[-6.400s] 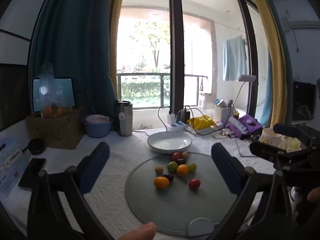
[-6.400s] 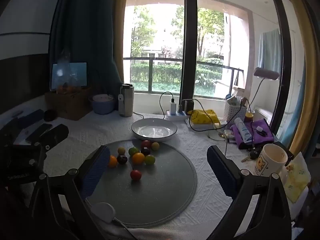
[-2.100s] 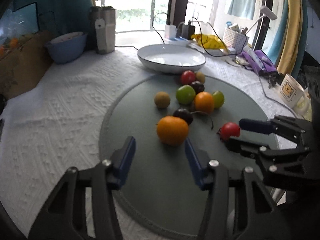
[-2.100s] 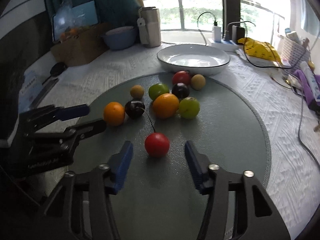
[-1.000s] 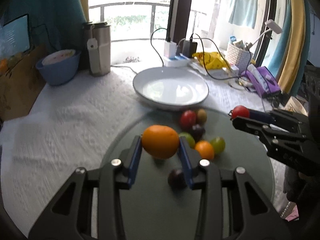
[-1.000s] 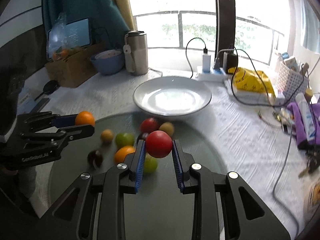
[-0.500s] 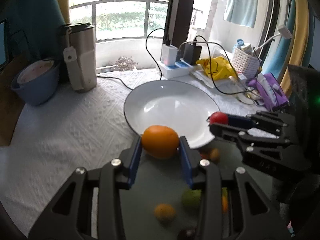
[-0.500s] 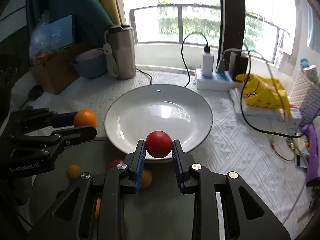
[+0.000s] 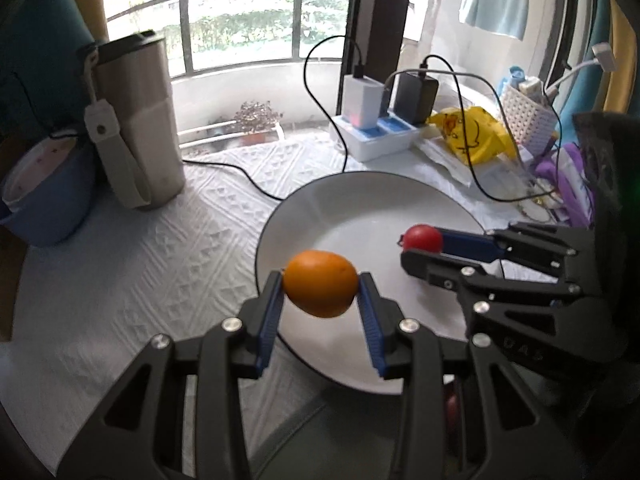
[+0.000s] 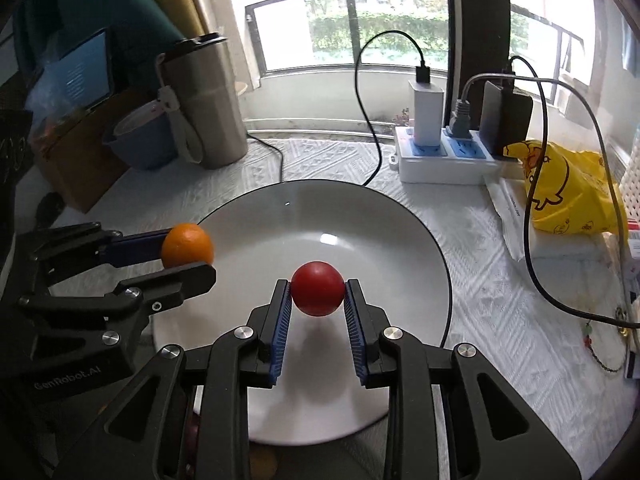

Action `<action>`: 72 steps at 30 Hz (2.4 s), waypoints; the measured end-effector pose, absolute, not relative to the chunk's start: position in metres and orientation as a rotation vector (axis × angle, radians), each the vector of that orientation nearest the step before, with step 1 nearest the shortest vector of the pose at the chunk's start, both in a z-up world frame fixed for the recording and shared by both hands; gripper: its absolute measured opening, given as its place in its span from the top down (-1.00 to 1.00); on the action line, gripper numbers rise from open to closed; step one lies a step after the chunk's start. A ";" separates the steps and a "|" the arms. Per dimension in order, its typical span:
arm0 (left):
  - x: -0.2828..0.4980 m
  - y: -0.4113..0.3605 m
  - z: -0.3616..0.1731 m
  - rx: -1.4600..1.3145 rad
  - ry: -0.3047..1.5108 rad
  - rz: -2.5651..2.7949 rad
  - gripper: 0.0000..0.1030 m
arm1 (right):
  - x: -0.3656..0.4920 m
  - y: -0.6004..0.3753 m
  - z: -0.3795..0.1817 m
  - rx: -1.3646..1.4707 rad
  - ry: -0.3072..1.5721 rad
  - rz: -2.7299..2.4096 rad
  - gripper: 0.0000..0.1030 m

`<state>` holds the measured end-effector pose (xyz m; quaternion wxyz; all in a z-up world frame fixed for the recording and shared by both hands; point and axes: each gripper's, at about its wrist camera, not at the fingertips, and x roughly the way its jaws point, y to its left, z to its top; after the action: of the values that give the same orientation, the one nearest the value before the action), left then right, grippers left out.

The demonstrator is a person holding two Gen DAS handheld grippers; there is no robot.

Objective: Organize fruits
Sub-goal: 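Carry the orange and red tomato onto the white plate and release both, then return both tools to the tray and grasp the dark plum with the left tool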

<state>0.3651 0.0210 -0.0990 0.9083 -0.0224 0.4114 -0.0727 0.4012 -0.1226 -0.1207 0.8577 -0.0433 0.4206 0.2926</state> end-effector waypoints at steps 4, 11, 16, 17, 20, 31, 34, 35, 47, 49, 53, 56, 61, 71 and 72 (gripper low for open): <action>0.368 0.023 -0.100 -0.058 0.850 -0.151 0.23 | 0.402 -0.125 -0.119 -0.087 0.865 0.586 0.38; 0.353 0.024 -0.084 -0.095 0.812 -0.154 0.13 | 0.382 -0.140 -0.099 -0.079 0.831 0.551 0.28; 0.334 0.024 -0.075 -0.109 0.791 -0.152 0.12 | 0.362 -0.148 -0.093 -0.074 0.829 0.543 0.28; 0.328 0.023 -0.074 -0.111 0.792 -0.152 0.11 | 0.358 -0.150 -0.092 -0.074 0.831 0.541 0.28; 0.313 0.022 -0.072 -0.119 0.789 -0.153 0.11 | 0.343 -0.155 -0.089 -0.067 0.835 0.539 0.28; 0.264 0.023 -0.058 -0.162 0.747 -0.156 -0.32 | 0.299 -0.166 -0.071 -0.060 0.809 0.553 0.28; 0.252 0.022 -0.056 -0.159 0.738 -0.152 -0.32 | 0.288 -0.169 -0.067 -0.063 0.800 0.559 0.27; 0.247 0.022 -0.055 -0.157 0.737 -0.150 -0.33 | 0.285 -0.170 -0.065 -0.063 0.797 0.561 0.28; 0.201 0.015 -0.066 -0.186 0.741 -0.144 -0.33 | 0.249 -0.182 -0.069 -0.064 0.803 0.601 0.28; 0.197 0.013 -0.072 -0.191 0.755 -0.140 -0.33 | 0.245 -0.183 -0.074 -0.064 0.815 0.611 0.28; 0.190 0.009 -0.085 -0.215 0.788 -0.131 -0.33 | 0.239 -0.182 -0.084 -0.069 0.838 0.632 0.28; 0.185 0.005 -0.096 -0.227 0.813 -0.125 -0.33 | 0.236 -0.182 -0.090 -0.071 0.849 0.647 0.27; 0.184 0.001 -0.106 -0.214 0.842 -0.116 -0.33 | 0.235 -0.180 -0.101 -0.070 0.872 0.671 0.28; 0.192 -0.009 -0.122 -0.137 0.898 -0.102 -0.32 | 0.237 -0.170 -0.114 -0.076 0.901 0.723 0.28; 0.192 -0.009 -0.124 -0.135 0.901 -0.101 -0.32 | 0.238 -0.169 -0.116 -0.078 0.905 0.725 0.28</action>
<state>0.1925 -0.0093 -0.1235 0.8968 -0.0651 0.4349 -0.0489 0.2377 -0.1686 -0.1156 0.8360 -0.0367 0.4273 0.3423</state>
